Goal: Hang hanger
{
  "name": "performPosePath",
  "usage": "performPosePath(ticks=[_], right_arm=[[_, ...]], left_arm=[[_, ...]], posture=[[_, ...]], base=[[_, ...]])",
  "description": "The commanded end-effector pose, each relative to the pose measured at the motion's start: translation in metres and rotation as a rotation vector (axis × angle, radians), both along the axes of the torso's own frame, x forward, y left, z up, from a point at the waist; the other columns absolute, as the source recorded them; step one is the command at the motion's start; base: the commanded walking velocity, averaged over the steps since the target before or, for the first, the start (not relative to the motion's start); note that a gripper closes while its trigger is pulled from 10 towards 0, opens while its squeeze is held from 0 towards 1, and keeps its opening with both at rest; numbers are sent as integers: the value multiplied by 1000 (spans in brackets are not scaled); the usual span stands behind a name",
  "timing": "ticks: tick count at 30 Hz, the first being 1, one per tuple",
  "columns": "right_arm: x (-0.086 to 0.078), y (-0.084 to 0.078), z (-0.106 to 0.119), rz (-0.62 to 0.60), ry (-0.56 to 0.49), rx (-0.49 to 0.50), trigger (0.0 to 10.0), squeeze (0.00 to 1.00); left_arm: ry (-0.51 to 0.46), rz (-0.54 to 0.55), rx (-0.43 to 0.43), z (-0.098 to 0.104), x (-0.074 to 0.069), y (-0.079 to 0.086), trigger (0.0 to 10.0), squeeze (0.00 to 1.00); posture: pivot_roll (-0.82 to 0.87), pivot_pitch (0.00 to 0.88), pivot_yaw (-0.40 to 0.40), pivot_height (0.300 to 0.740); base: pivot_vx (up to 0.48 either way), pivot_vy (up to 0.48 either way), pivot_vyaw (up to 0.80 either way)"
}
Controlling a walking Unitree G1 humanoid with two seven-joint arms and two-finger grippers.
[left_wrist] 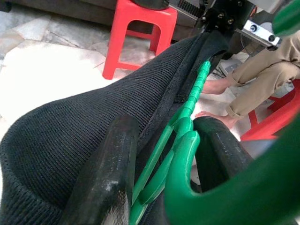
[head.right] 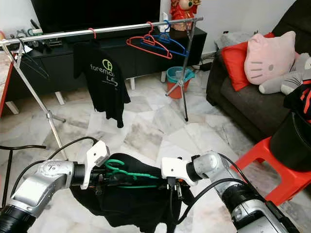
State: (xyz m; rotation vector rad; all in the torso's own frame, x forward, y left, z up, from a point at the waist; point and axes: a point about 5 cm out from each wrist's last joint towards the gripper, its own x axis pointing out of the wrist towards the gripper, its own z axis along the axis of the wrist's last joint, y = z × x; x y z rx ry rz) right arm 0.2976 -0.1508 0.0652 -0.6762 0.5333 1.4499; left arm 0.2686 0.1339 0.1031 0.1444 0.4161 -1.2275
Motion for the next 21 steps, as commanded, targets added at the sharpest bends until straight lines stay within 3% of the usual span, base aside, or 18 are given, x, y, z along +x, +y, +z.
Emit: performPosePath(ticks=[1, 2, 3, 4, 5, 21], right_arm=[[9, 2, 13, -18, -42, 45, 0, 0], [9, 2, 13, -18, -43, 45, 0, 0], [9, 2, 13, -17, -43, 44, 0, 0], [9, 2, 13, -18, -43, 45, 0, 0], [9, 2, 13, -18, -43, 45, 0, 0], [9, 0, 12, -26, -39, 44, 0, 0]], left_arm=[[-12, -5, 13, 1, 2, -2, 8941, 0], [-14, 6, 13, 1, 3, -1, 4196, 0], [-15, 10, 12, 1, 3, -1, 4196, 0], [-16, 11, 12, 1, 3, -1, 745, 0], [-15, 12, 12, 1, 3, -1, 0, 0], [-18, 11, 5, 2, 5, 0, 0, 0]], posture=[[83, 0, -71, 740], [84, 0, -72, 740], [84, 0, -72, 740], [84, 0, -73, 740], [84, 0, -73, 740], [81, 0, -68, 740]], base=[[0, 0, 0], [0, 0, 0], [0, 0, 0], [0, 0, 0], [0, 0, 0], [0, 0, 0]])
